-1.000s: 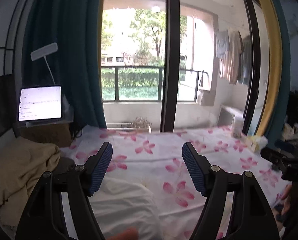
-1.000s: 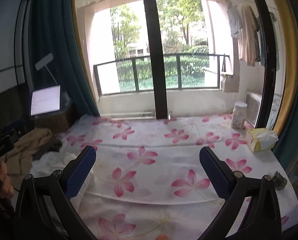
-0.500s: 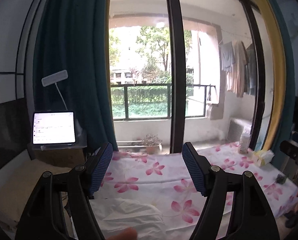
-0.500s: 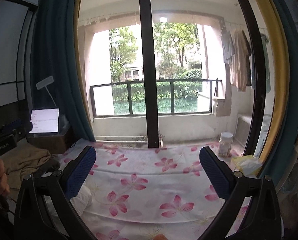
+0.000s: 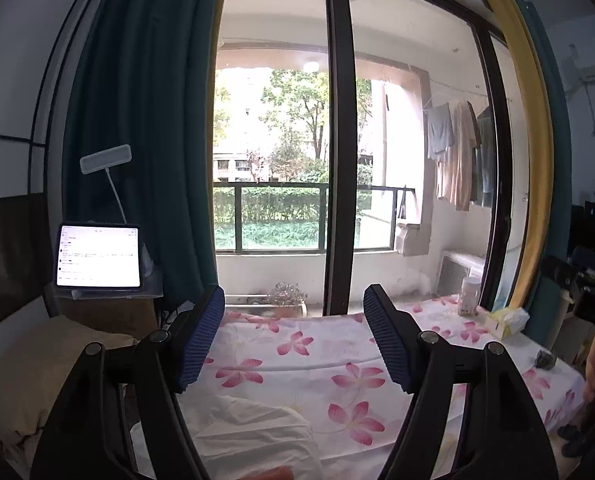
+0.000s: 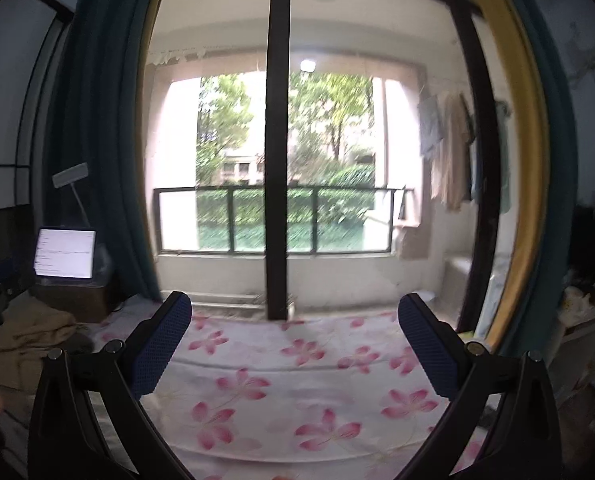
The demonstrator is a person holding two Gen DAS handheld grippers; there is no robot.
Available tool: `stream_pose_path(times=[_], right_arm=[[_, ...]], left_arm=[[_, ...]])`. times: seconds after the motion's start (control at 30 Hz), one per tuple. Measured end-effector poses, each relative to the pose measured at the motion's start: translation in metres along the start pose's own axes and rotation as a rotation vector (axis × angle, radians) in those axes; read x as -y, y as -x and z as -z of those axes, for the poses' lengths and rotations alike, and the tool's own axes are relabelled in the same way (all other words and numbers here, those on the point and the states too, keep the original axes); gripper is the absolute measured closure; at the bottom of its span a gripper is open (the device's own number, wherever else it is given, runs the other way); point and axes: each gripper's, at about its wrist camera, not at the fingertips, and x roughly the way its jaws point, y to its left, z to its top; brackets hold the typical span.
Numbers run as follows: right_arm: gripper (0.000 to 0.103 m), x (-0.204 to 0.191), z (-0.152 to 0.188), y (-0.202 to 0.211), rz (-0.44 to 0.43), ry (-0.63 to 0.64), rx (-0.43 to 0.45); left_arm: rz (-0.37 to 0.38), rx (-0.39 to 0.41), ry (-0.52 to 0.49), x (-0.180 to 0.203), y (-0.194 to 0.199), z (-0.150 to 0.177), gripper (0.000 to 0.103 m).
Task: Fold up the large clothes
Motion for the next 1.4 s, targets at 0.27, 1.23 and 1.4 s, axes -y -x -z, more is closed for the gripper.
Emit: stream_pose_path(times=[0.27,1.23,1.4], right_arm=[[0.001,-0.004,0.011,-0.015,-0.036,-0.005,-0.085],[0.001,-0.007,0.036,-0.043,-0.099,-0.015,-0.214],[0.001,-0.008,0.036,-0.043,-0.098,-0.017,-0.217]], left_arm=[[0.056,-0.071,0.042,-0.006,-0.010,0.014,0.028],[0.055,-0.137,0.072,-0.009,-0.033,0.030,0.028],[0.056,-0.138,0.072,-0.009,-0.033,0.030,0.028]])
